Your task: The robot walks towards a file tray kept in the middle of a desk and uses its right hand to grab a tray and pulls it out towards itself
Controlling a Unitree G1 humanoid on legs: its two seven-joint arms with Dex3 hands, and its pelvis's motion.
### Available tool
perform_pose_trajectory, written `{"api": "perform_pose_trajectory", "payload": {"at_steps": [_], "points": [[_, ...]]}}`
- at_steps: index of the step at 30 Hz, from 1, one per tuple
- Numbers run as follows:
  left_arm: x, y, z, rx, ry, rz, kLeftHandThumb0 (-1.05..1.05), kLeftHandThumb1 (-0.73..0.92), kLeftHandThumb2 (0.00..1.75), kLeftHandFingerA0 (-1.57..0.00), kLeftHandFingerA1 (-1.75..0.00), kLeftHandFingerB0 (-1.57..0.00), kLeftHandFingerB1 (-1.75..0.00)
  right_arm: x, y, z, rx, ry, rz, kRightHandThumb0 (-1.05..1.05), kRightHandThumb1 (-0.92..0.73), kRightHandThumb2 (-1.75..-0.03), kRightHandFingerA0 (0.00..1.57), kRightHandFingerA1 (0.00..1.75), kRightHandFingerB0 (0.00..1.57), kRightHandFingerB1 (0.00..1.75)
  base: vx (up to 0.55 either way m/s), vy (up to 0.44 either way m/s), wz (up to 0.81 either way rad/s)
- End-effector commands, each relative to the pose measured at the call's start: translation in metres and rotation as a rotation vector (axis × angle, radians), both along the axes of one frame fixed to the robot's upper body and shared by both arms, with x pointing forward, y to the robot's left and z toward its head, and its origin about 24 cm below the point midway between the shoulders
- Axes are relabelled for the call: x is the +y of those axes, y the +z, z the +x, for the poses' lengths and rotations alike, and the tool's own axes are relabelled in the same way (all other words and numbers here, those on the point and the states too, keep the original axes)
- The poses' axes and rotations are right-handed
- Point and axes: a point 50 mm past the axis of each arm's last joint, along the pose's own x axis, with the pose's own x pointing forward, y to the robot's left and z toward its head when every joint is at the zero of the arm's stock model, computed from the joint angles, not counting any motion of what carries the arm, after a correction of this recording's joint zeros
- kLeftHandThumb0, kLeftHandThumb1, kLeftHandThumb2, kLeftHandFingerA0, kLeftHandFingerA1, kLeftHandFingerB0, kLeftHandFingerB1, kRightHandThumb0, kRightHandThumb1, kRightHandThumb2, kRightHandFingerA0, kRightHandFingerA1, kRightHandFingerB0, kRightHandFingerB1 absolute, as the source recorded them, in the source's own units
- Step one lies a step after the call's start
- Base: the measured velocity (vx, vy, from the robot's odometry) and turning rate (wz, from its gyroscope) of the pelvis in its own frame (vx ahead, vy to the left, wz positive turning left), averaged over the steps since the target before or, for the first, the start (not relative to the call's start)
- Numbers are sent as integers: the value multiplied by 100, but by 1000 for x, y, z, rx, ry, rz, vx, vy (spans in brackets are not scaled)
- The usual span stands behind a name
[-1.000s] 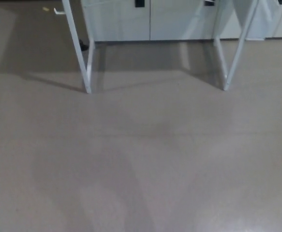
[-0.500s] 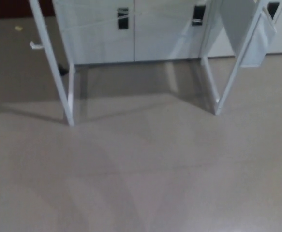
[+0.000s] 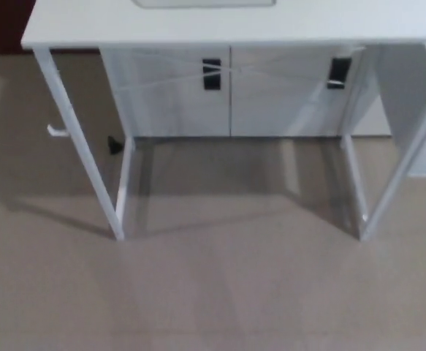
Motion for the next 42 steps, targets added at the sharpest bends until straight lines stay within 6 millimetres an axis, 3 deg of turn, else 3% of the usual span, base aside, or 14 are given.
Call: {"api": "perform_pose_trajectory", "payload": {"at_steps": [1, 5, 6, 7, 10, 11, 12, 14, 15, 16, 21, 23, 25, 42], "points": [[8, 2, -5, 5, -3, 56, -27, 75, 70, -23, -54, -15, -38, -1, -3, -11, 23, 12, 10, -46, -68, -59, 40, 47, 35, 40, 393, -54, -8], [7, 3, -7, 1, -22, 49, -22, 81, 63, -21, -53, -13, -34, 0, -4, -13, 24, 5, 13, -42, -68, -59, 41, 47, 37, 40, 384, 45, -24], [8, 3, -8, 5, -22, 53, -22, 80, 63, -21, -48, -14, -34, 0, -3, -14, 21, 4, 19, -43, -48, -87, 36, 59, 27, 52, 541, 109, -27], [7, 3, -9, 7, -24, 53, -28, 77, 72, -17, -49, -12, -37, 1, -2, -15, 19, 6, 21, -45, -68, -59, 40, 47, 36, 40, 527, 157, 13], [7, 1, -11, 13, -20, 53, -25, 77, 69, -23, -59, -14, -38, 3, -1, -21, 28, 28, 14, -44, -69, -59, 41, 47, 36, 40, 487, 131, -11], [6, 0, -13, 15, -20, 54, -18, 59, 101, -25, -65, -4, -47, 3, 0, -23, 33, 29, 12, -45, -69, -60, 40, 46, 36, 40, 482, 121, -23], [6, -1, -14, 23, -20, 52, -27, 77, 70, -22, -60, -13, -37, 3, -1, -25, 45, 28, 8, -45, -69, -60, 40, 45, 36, 39, 458, 113, -1], [6, -2, -14, 32, -21, 56, -27, 77, 70, -22, -60, -13, -37, 2, -1, -27, 58, 26, 3, -45, -69, -60, 40, 45, 36, 39, 365, 76, 10], [6, -2, -14, 36, -31, 72, -19, 59, 100, -25, -64, -5, -48, 2, -2, -28, 59, 19, 4, -43, -70, -59, 41, 45, 36, 39, 251, 18, 10], [6, -2, -14, 43, -32, 68, -26, 76, 70, -22, -60, -14, -38, 3, -3, -28, 59, 18, 11, -45, -69, -60, 39, 46, 35, 39, 231, -27, 12], [8, -2, -16, 54, -61, 43, -26, 79, 70, -26, -60, -11, -37, 3, -8, -33, 83, -4, 16, -40, -67, -59, 44, 47, 36, 39, 210, -101, 12], [8, -5, -17, 83, -65, -7, -30, 80, 73, -14, -46, -9, -38, 6, -7, -33, 72, 5, 16, -40, -68, -59, 43, 48, 37, 40, 223, -337, -16], [8, -5, -18, 99, -91, 3, -25, 82, 63, -20, -45, -14, -36, 6, -8, -34, 75, 6, 14, -40, -68, -59, 43, 46, 37, 40, 180, -343, 37], [8, -3, -13, 125, -155, -7, -32, 78, 72, -11, -45, -10, -39, 7, -12, -34, 94, 1, 10, -42, -67, -59, 44, 47, 38, 40, 149, 42, -6]]}}
